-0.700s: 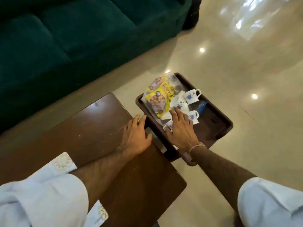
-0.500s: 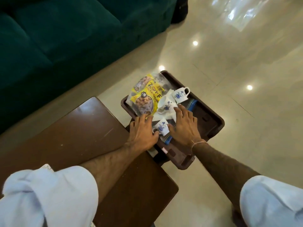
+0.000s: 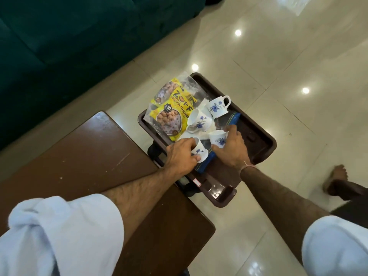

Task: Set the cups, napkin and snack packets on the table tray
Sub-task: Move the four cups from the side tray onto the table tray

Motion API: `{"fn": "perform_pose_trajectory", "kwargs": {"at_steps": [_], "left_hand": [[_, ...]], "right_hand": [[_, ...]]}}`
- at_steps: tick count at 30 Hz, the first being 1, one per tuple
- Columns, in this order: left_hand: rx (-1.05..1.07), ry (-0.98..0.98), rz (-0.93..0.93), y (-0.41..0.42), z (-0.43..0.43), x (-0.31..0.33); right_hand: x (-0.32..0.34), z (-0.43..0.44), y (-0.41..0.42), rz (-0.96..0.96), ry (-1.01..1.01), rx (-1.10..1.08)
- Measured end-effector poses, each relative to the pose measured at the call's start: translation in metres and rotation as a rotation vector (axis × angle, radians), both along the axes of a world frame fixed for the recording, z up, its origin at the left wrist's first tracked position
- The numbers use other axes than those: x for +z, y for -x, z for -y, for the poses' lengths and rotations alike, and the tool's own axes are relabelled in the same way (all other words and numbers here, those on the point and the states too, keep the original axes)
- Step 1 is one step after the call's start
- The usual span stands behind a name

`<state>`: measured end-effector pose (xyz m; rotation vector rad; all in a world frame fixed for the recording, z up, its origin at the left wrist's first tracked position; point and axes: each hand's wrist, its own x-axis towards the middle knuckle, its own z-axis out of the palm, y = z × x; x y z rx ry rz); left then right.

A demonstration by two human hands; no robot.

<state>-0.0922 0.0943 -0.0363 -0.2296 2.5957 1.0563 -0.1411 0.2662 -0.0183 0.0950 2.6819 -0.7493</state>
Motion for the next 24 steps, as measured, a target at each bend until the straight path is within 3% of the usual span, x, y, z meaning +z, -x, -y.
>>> {"fn": "perform_pose_trajectory", "kwargs": {"at_steps": [4, 10, 17, 24], "left_hand": [[0.058, -0.119, -0.107, -0.014, 0.016, 0.012], [0.090, -0.200, -0.212, -0.058, 0.069, 0.040], [0.195, 0.020, -0.210, -0.158, 0.163, 0.045], [0.422, 0.093, -0.117, -0.303, 0.239, 0.042]], "right_hand": [[0.014, 0.005, -0.022, -0.107, 0.185, -0.061], [0.038, 0.055, -0.055, -0.224, 0.298, 0.114], [0.043, 0.169, -0.111, -0.190, 0.310, 0.395], [0.037, 0.284, -0.201, -0.081, 0.345, 0.747]]}}
